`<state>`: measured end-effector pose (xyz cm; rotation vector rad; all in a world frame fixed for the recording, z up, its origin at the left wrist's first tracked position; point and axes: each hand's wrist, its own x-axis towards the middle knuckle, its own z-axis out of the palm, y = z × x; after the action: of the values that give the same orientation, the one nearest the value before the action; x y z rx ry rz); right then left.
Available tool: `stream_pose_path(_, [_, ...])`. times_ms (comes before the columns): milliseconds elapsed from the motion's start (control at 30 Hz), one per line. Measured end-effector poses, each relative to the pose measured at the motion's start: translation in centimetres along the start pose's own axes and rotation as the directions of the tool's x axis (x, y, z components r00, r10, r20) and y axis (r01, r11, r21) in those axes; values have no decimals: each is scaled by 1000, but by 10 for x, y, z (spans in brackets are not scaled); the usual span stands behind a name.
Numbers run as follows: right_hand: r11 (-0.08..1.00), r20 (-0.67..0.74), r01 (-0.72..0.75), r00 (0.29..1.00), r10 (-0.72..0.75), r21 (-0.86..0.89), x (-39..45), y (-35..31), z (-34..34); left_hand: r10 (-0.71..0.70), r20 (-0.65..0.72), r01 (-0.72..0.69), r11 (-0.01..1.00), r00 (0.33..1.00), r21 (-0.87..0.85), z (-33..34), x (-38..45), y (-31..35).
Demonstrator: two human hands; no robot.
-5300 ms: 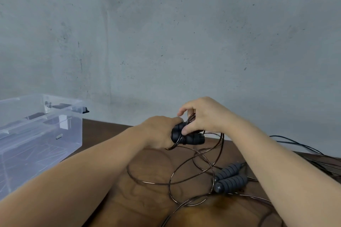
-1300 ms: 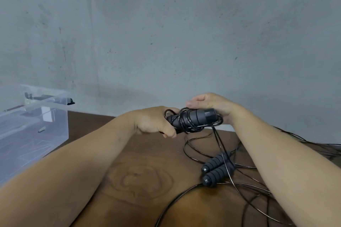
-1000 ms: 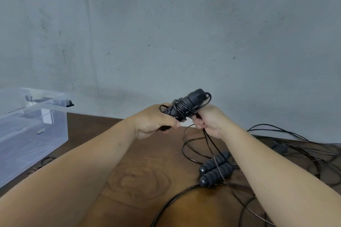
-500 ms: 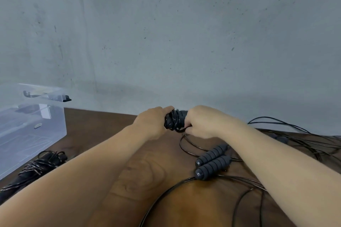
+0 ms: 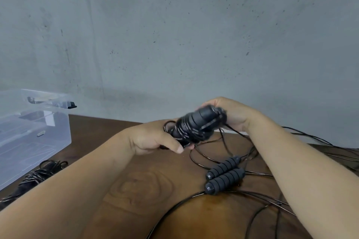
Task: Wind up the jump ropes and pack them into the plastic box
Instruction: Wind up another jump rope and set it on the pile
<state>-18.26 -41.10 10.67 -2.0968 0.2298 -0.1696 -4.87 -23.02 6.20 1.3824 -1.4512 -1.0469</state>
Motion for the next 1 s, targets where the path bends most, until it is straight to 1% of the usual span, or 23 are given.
stream_pose_path(33, [994,-13,13,1000,-12,112,3,7,3,30,-19,-31,995,999,-91,-3,2,-2])
stream_pose_path(100, [962,-69,25,998,-7,272,8,15,12,40,-96,-57,981,995,-186,-6,6,-5])
stream_pose_path(167, [934,-166,40,986,21,355,13,21,22,25,-179,-62,976,983,-208,-6,10,-8])
stream_pose_path(233, [915,-218,39,974,54,402,14,25,30,17,-272,-76,976,962,-205,-4,14,-11])
stream_pose_path(300, [895,-227,28,970,83,446,14,28,35,21,-360,-86,982,933,-167,-3,17,-12])
stream_pose_path(433, [874,-252,-2,957,143,487,14,30,37,44,-455,-78,995,890,-57,-1,22,-16])
stream_pose_path(533, [890,-253,-37,953,169,455,12,29,40,26,-563,-13,1000,826,26,-4,24,-17])
stream_pose_path(600, [923,-260,-76,948,184,377,11,29,43,59,-619,57,984,783,166,-5,25,-17])
stream_pose_path(667, [940,-263,-107,944,198,323,11,28,46,115,-634,155,923,764,353,-3,25,-17])
stream_pose_path(700, [930,-245,-114,947,208,350,10,28,46,165,-634,196,867,756,459,-2,25,-18])
stream_pose_path(767, [872,-170,-110,962,214,477,8,26,45,295,-611,267,702,734,660,-2,23,-21])
stream_pose_path(800, [841,-141,-106,967,211,530,7,26,46,335,-597,300,627,729,719,-2,23,-23])
stream_pose_path(867, [803,-144,-103,963,229,588,5,24,48,377,-572,344,521,728,781,-1,24,-26])
stream_pose_path(967, [791,-274,-91,909,314,604,8,22,55,395,-534,384,399,748,833,4,27,-27])
stream_pose_path(1000, [796,-308,-86,893,329,599,9,23,57,362,-524,386,389,771,837,4,27,-27])
